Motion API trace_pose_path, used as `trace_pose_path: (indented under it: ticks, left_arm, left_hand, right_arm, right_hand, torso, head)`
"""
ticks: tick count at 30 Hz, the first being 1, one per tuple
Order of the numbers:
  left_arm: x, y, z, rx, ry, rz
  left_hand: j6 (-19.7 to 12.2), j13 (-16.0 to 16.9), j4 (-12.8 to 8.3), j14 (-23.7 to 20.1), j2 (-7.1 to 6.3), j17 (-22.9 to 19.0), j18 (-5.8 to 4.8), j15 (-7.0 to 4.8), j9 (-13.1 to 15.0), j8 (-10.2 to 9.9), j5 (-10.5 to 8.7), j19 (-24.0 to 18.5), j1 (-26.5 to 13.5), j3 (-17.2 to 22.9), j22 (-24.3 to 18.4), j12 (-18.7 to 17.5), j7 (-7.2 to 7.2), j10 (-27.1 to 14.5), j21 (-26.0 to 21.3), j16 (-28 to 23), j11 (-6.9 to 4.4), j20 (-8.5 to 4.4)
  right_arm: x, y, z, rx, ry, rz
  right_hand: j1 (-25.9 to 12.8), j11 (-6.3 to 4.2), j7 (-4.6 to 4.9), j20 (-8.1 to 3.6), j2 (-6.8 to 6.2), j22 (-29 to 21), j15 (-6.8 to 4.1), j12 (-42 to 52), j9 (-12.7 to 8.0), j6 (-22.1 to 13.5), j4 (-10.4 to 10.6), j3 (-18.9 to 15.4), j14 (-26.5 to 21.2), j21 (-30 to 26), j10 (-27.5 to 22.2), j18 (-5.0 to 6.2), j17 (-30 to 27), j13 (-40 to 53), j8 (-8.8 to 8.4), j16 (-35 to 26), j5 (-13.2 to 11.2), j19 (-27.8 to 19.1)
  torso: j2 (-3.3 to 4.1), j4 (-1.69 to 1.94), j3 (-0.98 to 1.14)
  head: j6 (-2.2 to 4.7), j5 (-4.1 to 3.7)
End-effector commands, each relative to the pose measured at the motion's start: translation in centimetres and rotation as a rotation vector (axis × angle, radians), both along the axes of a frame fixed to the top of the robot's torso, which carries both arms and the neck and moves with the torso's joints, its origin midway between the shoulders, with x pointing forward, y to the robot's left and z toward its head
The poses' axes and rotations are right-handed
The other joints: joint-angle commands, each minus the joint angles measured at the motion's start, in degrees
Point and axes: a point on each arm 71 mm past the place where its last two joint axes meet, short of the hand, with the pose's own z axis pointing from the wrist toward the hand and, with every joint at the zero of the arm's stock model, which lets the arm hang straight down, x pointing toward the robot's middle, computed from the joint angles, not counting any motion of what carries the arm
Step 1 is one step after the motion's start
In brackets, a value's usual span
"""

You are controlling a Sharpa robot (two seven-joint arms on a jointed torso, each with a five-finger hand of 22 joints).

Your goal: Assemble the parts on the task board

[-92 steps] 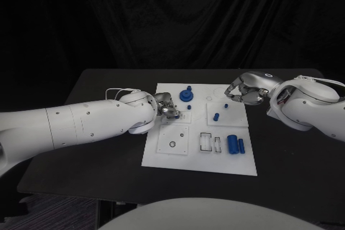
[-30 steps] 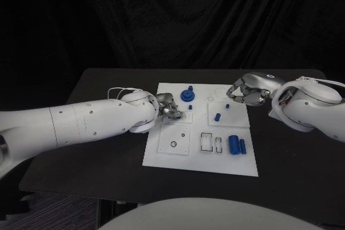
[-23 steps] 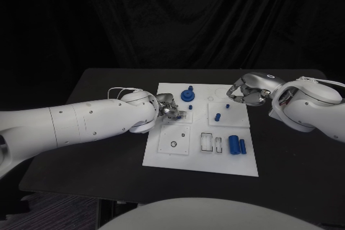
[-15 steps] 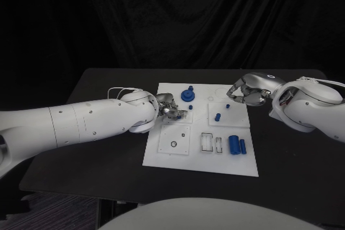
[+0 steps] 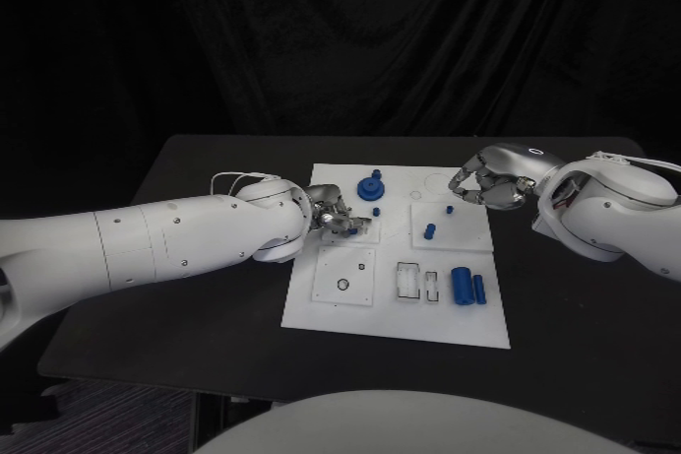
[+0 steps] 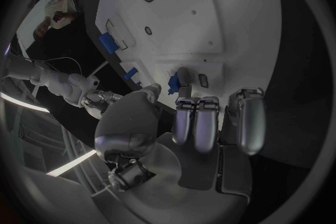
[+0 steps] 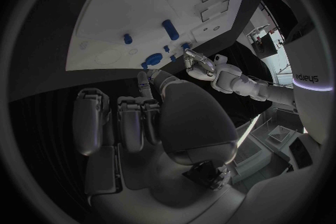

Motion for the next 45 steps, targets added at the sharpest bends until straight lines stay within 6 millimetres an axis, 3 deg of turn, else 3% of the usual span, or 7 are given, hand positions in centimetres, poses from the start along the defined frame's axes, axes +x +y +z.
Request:
trace_pose_path:
  ticks: [1, 6, 11, 24, 35, 40, 45]
  left_arm:
    - [-0.22, 0.32, -0.69, 0.017, 0.025, -0.004]
    - [-0.10, 0.48, -0.65, 0.008, 0.016, -0.006]
    - [0.03, 0.50, -0.65, 0.002, 0.013, -0.016]
    - [0.12, 0.53, -0.75, 0.003, 0.023, -0.035]
    - [0.11, 0.36, -0.75, -0.007, 0.024, -0.057]
    - [0.07, 0.13, -0.59, -0.026, 0.008, -0.067]
    - [0.04, 0.16, -0.57, -0.024, 0.005, -0.056]
  left_hand:
    - [-2.5, 15.0, 0.0, 6.1, 1.34, 15.1, 0.79, 0.52, 5.4, 3.4, -0.14, 1.1, -1.4, -3.0, 11.8, 0.0, 0.28, 6.0, -0.3, 0.4, 0.30, 0.55]
    - [-4.7, 15.0, 0.2, 6.1, 4.09, 15.1, 0.79, 0.49, 12.2, 8.2, -0.01, 1.2, -3.9, -7.7, 11.8, 0.0, 0.09, 6.0, -0.3, 0.4, 0.15, 0.45]
    - [-5.5, 15.0, 0.2, 6.1, 6.16, 15.1, 0.78, 0.36, 16.1, 11.3, 0.44, 1.2, -5.1, -10.7, 11.8, 0.0, -0.12, 6.0, -0.3, 0.4, 0.03, 0.43]
    - [-6.4, 15.0, 0.2, 6.1, 8.02, 15.1, 0.72, 0.18, 16.4, 15.8, 1.56, 1.3, -4.0, -13.0, 11.9, 0.0, -0.42, 6.0, 0.0, 0.4, -0.20, 0.28]
    - [-7.7, 15.0, 0.3, 6.1, 9.59, 15.1, 0.80, 0.24, 16.3, 17.4, 3.27, 1.1, -3.5, -14.1, 11.8, 0.0, -0.36, 6.0, -0.4, 0.4, -0.14, 0.29]
    - [-7.9, 15.0, 0.3, 6.1, 10.60, 15.1, 0.60, 0.26, 16.3, 18.7, 5.38, 1.4, -3.4, -15.3, 12.1, 0.0, -0.42, 6.0, 0.6, 0.4, -0.15, 0.33]
    - [-3.5, 15.0, 0.2, 6.1, 11.32, 15.1, 0.41, -0.08, 17.5, 26.1, 6.43, 1.9, -2.6, -16.7, 12.3, 0.0, -0.91, 6.0, 1.6, 0.4, -0.57, 0.07]
  right_arm:
    - [-0.02, -0.16, -0.16, -0.006, 0.007, -0.017]
    - [-0.03, -0.18, -0.17, -0.006, 0.006, -0.017]
    - [-0.03, -0.18, -0.18, -0.006, 0.006, -0.017]
    - [-0.03, -0.17, -0.23, -0.006, 0.007, -0.016]
    - [-0.03, -0.11, -0.29, -0.005, 0.007, -0.014]
    - [-0.04, -0.11, -0.33, -0.005, 0.008, -0.013]
    - [-0.06, -0.12, -0.34, -0.005, 0.009, -0.013]
  right_hand:
    - [-0.6, -0.04, -0.39, 0.11, 0.09, 12.1, 0.12, 0.2, -0.1, -0.1, 0.0, 0.5, 6.1, -0.1, 6.0, 0.43, 15.1, 15.1, -0.35, 0.2, 0.3, 1.3]
    - [-0.6, -0.05, -0.40, 0.10, 0.08, 12.1, 0.10, 0.2, -0.1, -0.1, 0.0, 0.5, 6.1, -0.1, 6.0, 0.42, 15.1, 15.1, -0.36, 0.2, 0.4, 1.3]
    - [-0.6, -0.06, -0.40, 0.10, 0.07, 12.1, 0.10, 0.2, -0.1, -0.1, 0.0, 0.5, 6.1, -0.1, 6.0, 0.42, 15.1, 15.1, -0.36, 0.2, 0.4, 1.3]
    - [-0.6, -0.06, -0.40, 0.10, 0.07, 12.1, 0.10, 0.2, -0.1, -0.1, 0.0, 0.5, 6.1, -0.1, 6.0, 0.42, 15.1, 15.1, -0.36, 0.2, 0.4, 1.3]
    - [-0.6, -0.07, -0.40, 0.08, 0.08, 12.1, 0.08, 0.2, -0.1, -0.1, -0.1, 0.6, 6.1, 0.0, 6.0, 0.40, 15.1, 15.1, -0.37, 0.2, 0.4, 1.4]
    - [-0.6, -0.08, -0.41, 0.06, 0.10, 12.1, 0.07, 0.2, -0.1, -0.1, -0.2, 0.7, 6.1, 0.0, 6.0, 0.40, 15.1, 15.1, -0.39, 0.2, 0.5, 1.4]
    - [-0.6, -0.08, -0.41, 0.06, 0.10, 12.1, 0.07, 0.2, -0.1, -0.1, -0.2, 0.7, 6.1, 0.0, 6.0, 0.40, 15.1, 15.1, -0.39, 0.2, 0.5, 1.4]
  torso:
    - [-0.03, 0.02, 0.01]
    - [0.01, 0.03, 0.00]
    - [0.00, 0.00, 0.01]
    - [0.02, 0.05, 0.00]
    - [0.04, 0.02, -0.01]
    - [0.02, 0.04, 0.00]
    - [0.05, 0.03, 0.01]
  head:
    - [-0.01, 0.00]
    - [-0.01, -0.07]
    - [-0.01, -0.07]
    - [-0.01, -0.07]
    - [-0.01, 0.09]
    - [-0.01, 0.08]
    - [-0.01, 0.08]
